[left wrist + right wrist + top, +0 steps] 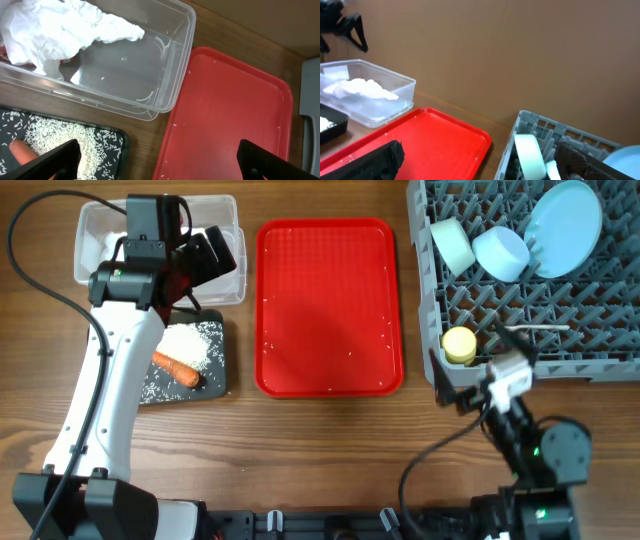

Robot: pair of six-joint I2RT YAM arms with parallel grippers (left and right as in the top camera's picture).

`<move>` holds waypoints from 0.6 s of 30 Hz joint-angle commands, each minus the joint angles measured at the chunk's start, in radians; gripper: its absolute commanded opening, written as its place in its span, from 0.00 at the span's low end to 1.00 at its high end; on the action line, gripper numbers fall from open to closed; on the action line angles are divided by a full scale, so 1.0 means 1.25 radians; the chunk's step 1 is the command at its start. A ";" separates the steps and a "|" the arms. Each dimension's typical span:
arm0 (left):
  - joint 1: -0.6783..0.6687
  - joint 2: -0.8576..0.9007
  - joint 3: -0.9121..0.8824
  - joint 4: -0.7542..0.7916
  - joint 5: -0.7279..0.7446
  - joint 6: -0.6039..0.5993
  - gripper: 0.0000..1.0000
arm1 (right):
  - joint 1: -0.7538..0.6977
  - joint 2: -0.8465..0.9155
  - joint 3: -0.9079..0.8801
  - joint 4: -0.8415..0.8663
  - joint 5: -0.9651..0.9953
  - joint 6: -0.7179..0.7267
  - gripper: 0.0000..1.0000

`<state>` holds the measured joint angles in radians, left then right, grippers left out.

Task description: Sort waste into correct bins and load items into the dishwasher rack

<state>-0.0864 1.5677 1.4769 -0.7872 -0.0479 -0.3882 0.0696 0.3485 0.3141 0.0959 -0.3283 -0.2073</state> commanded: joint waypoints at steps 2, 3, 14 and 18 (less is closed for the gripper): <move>0.003 -0.001 0.007 0.000 -0.005 -0.010 1.00 | 0.002 -0.165 -0.143 0.037 0.035 -0.002 1.00; 0.003 -0.001 0.007 0.000 -0.005 -0.010 1.00 | 0.003 -0.186 -0.172 0.049 0.035 0.002 1.00; 0.003 -0.001 0.006 0.000 -0.005 -0.010 1.00 | 0.003 -0.277 -0.248 -0.030 0.055 0.043 1.00; 0.003 -0.001 0.007 0.000 -0.005 -0.010 1.00 | 0.009 -0.272 -0.247 -0.060 0.047 0.105 1.00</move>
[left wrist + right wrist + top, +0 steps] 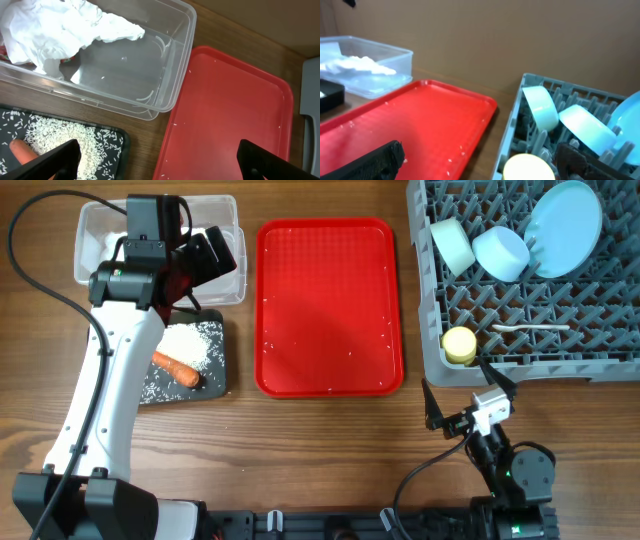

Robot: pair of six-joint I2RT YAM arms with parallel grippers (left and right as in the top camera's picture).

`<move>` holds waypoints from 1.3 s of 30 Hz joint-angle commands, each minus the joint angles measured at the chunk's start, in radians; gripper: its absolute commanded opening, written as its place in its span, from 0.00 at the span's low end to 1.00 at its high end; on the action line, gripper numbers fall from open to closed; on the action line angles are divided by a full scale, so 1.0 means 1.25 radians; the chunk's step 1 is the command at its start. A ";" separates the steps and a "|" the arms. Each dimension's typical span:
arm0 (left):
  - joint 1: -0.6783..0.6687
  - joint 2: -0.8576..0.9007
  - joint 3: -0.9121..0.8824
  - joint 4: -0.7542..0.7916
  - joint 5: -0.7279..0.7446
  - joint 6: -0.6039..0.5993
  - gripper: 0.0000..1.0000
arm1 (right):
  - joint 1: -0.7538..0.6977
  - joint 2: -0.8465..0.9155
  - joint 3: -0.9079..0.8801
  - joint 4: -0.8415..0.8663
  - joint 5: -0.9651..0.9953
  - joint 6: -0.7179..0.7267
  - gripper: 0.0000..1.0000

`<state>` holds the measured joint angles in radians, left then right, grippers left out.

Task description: Sort waste into correct bins and load items into the dishwasher rack

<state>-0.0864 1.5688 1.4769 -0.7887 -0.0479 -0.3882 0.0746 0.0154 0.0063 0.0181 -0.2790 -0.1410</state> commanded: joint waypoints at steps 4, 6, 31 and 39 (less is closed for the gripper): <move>0.003 -0.002 0.007 0.001 -0.005 -0.010 1.00 | 0.005 -0.001 -0.001 0.003 0.008 0.052 1.00; 0.003 -0.002 0.007 0.001 -0.005 -0.010 1.00 | 0.005 0.000 -0.001 0.003 0.008 0.052 1.00; -0.014 -0.397 -0.425 0.321 -0.031 0.131 1.00 | 0.005 0.000 -0.001 0.003 0.008 0.052 1.00; 0.068 -0.808 -0.880 0.537 0.128 0.131 1.00 | 0.005 0.000 -0.001 0.003 0.008 0.052 1.00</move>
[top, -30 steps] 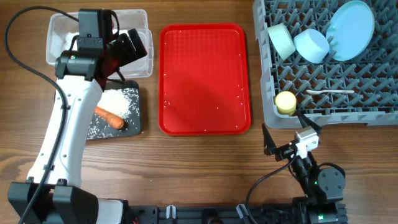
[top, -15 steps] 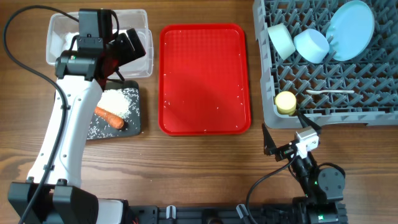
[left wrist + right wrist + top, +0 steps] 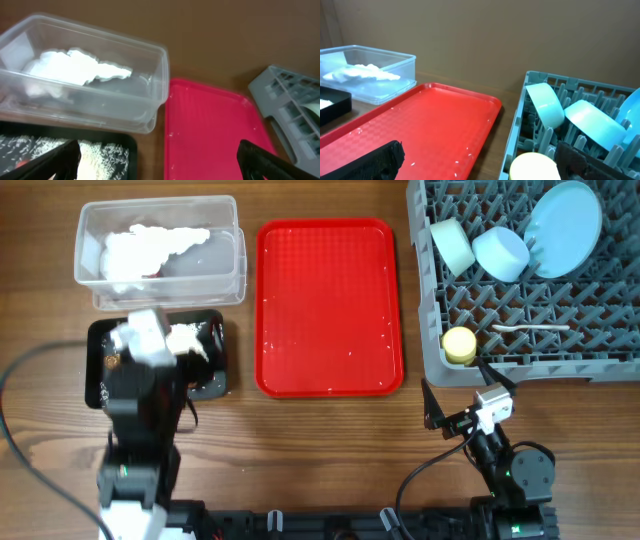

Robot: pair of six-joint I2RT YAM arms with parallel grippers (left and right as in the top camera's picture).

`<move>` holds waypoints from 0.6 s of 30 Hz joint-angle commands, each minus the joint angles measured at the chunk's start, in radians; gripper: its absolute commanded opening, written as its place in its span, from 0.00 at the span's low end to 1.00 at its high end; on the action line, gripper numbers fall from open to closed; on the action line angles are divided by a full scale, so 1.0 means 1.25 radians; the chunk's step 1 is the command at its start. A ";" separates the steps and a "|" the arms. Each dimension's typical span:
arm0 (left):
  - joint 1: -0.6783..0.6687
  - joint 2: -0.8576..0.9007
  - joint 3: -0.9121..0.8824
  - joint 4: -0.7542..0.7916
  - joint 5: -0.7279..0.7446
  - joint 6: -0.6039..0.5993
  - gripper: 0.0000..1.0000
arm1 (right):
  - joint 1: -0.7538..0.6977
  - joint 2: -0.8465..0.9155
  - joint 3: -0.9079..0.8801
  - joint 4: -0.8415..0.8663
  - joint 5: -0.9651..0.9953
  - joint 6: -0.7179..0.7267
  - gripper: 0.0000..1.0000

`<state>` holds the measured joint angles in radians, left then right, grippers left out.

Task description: Sort waste into correct bins and load items into the dishwasher rack

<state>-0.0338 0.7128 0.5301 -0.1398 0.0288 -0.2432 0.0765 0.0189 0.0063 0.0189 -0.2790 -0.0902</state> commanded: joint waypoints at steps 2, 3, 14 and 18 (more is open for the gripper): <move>0.026 -0.207 -0.186 0.027 0.066 0.015 1.00 | 0.004 -0.002 -0.001 0.002 0.008 0.011 1.00; 0.026 -0.245 -0.210 0.027 0.066 0.015 1.00 | 0.004 -0.002 -0.001 0.002 0.008 0.011 1.00; 0.026 -0.469 -0.371 0.026 0.053 0.016 1.00 | 0.004 -0.002 -0.001 0.002 0.008 0.011 1.00; 0.026 -0.547 -0.415 0.052 0.036 0.016 1.00 | 0.004 -0.002 -0.001 0.002 0.008 0.011 1.00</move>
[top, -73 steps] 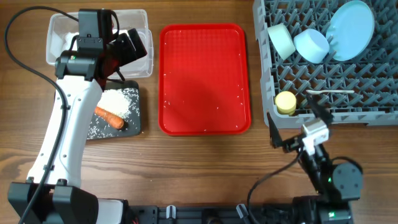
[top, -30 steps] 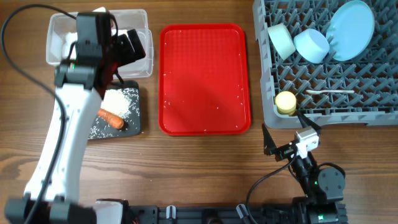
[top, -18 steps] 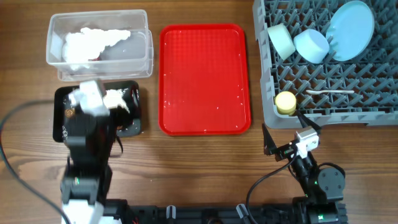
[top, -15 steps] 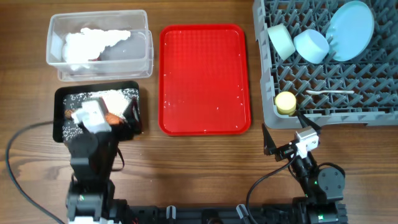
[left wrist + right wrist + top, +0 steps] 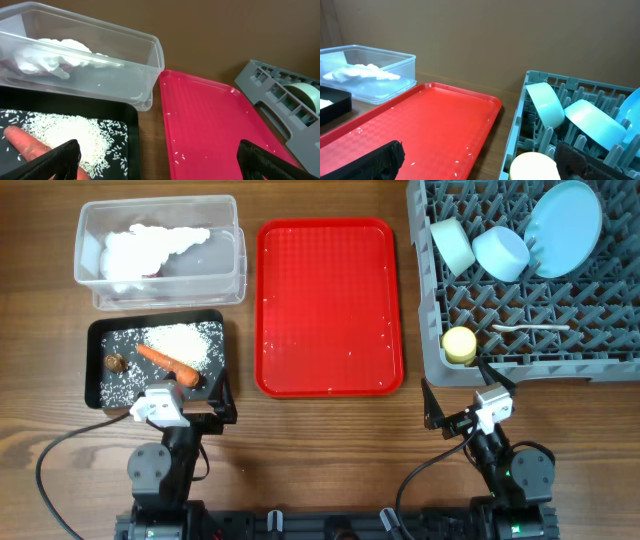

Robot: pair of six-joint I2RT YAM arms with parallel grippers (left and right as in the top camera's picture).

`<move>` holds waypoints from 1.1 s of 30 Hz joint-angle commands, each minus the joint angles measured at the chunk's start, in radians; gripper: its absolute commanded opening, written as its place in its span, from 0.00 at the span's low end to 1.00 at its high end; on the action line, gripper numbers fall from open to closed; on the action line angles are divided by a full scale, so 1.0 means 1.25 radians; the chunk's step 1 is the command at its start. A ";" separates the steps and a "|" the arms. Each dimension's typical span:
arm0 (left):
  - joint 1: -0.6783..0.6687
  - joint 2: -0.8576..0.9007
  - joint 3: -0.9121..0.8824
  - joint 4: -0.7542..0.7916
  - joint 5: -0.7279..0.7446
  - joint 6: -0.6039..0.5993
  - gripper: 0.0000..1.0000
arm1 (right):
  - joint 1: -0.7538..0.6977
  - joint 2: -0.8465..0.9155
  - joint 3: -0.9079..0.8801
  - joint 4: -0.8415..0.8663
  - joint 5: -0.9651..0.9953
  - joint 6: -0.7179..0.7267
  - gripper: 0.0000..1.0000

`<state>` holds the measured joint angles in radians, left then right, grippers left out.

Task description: Sort waste into correct bins and load items into the dishwasher rack

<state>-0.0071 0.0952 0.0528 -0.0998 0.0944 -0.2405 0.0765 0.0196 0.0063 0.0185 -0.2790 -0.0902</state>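
Observation:
The red tray [image 5: 330,300] holds only stray rice grains. The clear bin [image 5: 240,250] contains white crumpled paper [image 5: 150,245]. A carrot [image 5: 168,363] and rice lie in the black tray [image 5: 93,370]. In the grey dishwasher rack [image 5: 560,350] stand a green bowl [image 5: 452,243], a blue cup [image 5: 500,252], a blue plate [image 5: 563,215], a yellow cup [image 5: 459,344] and a white utensil [image 5: 530,328]. My left gripper [image 5: 185,405] is open and empty near the table's front edge, just in front of the black tray. My right gripper [image 5: 462,395] is open and empty in front of the rack's left corner.
A small brown scrap [image 5: 114,363] sits at the black tray's left end. Both arms are folded low at the table's near edge. Bare wood lies between the two arm bases.
My left arm was over the black tray; it now sits folded at the near edge, and the carrot and rice show fully. The right arm has not moved.
First my left gripper hung open over the clear bin and my right gripper stood at the rack's front left corner. Then the right arm was back at the near edge. Later the left arm was over the black tray. Now both arms are folded, grippers open.

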 commanded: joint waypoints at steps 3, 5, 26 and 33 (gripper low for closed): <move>0.004 -0.074 -0.038 0.026 -0.020 0.020 1.00 | 0.004 -0.003 -0.001 0.002 0.008 0.011 1.00; 0.004 -0.074 -0.038 0.021 -0.026 0.020 1.00 | 0.004 -0.003 -0.001 0.002 0.008 0.011 1.00; 0.004 -0.071 -0.038 0.023 -0.025 0.020 1.00 | 0.004 -0.003 -0.001 0.002 0.008 0.011 1.00; 0.004 -0.071 -0.038 0.023 -0.026 0.020 1.00 | 0.004 -0.003 -0.001 0.002 0.008 0.011 1.00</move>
<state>-0.0071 0.0139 0.0166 -0.0742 0.0761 -0.2371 0.0765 0.0196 0.0063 0.0185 -0.2790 -0.0902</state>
